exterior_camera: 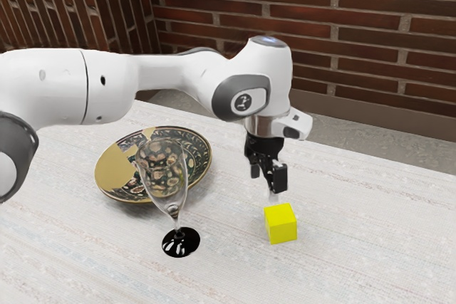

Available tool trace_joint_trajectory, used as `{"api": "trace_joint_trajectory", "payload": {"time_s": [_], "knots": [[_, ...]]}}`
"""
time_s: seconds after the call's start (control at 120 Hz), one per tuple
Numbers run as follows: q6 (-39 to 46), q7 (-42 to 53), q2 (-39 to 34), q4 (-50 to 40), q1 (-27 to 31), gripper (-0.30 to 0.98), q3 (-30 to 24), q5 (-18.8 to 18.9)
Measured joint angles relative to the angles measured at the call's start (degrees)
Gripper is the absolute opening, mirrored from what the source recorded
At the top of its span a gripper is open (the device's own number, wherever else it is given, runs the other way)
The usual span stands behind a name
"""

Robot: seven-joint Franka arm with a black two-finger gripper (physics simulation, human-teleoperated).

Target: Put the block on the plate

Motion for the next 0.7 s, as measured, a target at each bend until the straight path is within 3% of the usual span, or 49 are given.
{"api": "trace_joint_trajectory", "payload": {"time_s": [0.3,0.7], "knots": [[9.3,0.6,8.3,0.8,-1.9,0.69,0.1,4.1],[16.0,1.1,12.7,0.9,-2.5,0.69,1.6,4.9]]}}
